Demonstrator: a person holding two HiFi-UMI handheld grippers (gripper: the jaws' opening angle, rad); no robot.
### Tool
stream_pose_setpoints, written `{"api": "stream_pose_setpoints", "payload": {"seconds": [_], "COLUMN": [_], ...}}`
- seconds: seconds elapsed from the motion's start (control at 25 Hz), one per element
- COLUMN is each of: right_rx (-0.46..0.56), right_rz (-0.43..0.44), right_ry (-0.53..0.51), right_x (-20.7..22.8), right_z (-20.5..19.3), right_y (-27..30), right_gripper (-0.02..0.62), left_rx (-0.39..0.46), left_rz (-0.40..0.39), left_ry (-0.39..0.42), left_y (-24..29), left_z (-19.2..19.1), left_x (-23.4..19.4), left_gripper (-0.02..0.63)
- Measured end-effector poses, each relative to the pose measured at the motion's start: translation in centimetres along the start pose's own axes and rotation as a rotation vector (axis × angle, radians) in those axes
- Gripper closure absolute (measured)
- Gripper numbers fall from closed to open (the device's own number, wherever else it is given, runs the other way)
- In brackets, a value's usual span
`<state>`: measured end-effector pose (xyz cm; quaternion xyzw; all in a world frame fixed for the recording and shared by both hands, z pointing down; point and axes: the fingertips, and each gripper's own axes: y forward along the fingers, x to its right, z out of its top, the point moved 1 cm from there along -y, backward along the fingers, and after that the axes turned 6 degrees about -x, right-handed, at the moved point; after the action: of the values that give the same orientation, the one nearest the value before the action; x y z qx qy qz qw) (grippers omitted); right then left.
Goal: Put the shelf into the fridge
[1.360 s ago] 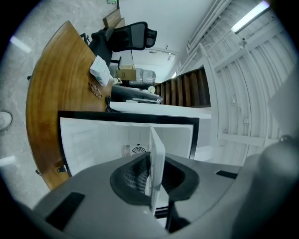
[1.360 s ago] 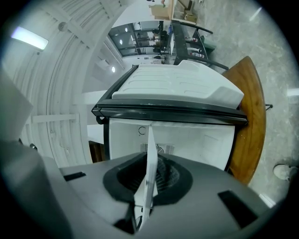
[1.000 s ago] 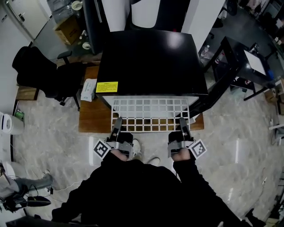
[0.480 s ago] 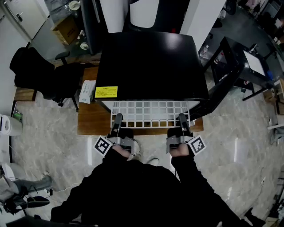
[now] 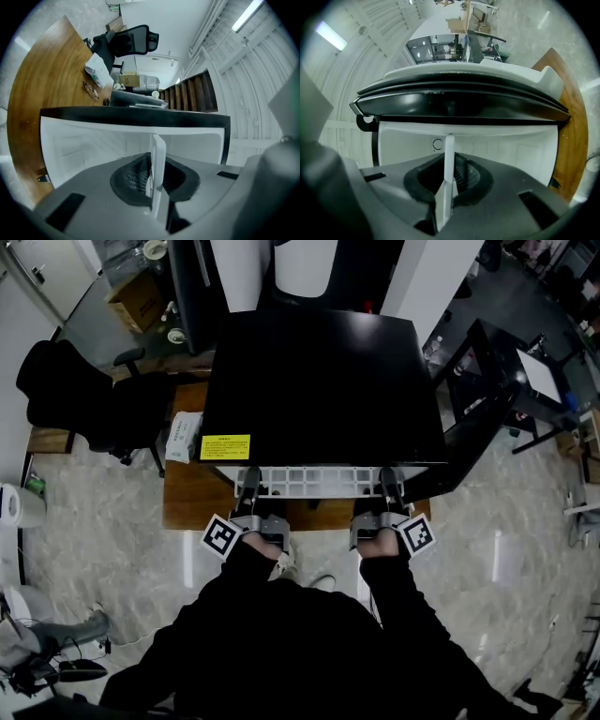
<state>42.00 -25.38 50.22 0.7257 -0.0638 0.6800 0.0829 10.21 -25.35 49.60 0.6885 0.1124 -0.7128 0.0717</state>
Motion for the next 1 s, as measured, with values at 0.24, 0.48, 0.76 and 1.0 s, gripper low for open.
{"api": "stream_pose_setpoints", "payload": {"seconds": [0.24, 0.48, 0.76, 1.0], "right_rx": [0.029, 0.06, 0.094, 0.115], "right_rz": [-0.005, -0.004, -0.005, -0.001], "right_ry": [0.0, 0.015, 0.013, 0.009], "right_x": [-0.2, -0.2, -0.1, -0.1], "right_z": [0.4, 0.7, 1.0, 1.2], "right_y": [3.6, 5.5, 7.1, 8.0], "right_gripper": [0.563, 0.563, 0.563, 0.563], "left_rx": [0.027, 0.046, 0.056, 0.052], "left_rz": [0.007, 0.006, 0.007, 0.0], "left_ry": [0.006, 0.01, 0.018, 0.03], "left_y": [3.4, 5.2, 6.8, 7.8], "left_z": [1.2, 1.7, 2.1, 2.3], "left_x": [-0.2, -0.3, -0.6, -0.6], "left_gripper": [0.574, 0.574, 0.574, 0.574]}}
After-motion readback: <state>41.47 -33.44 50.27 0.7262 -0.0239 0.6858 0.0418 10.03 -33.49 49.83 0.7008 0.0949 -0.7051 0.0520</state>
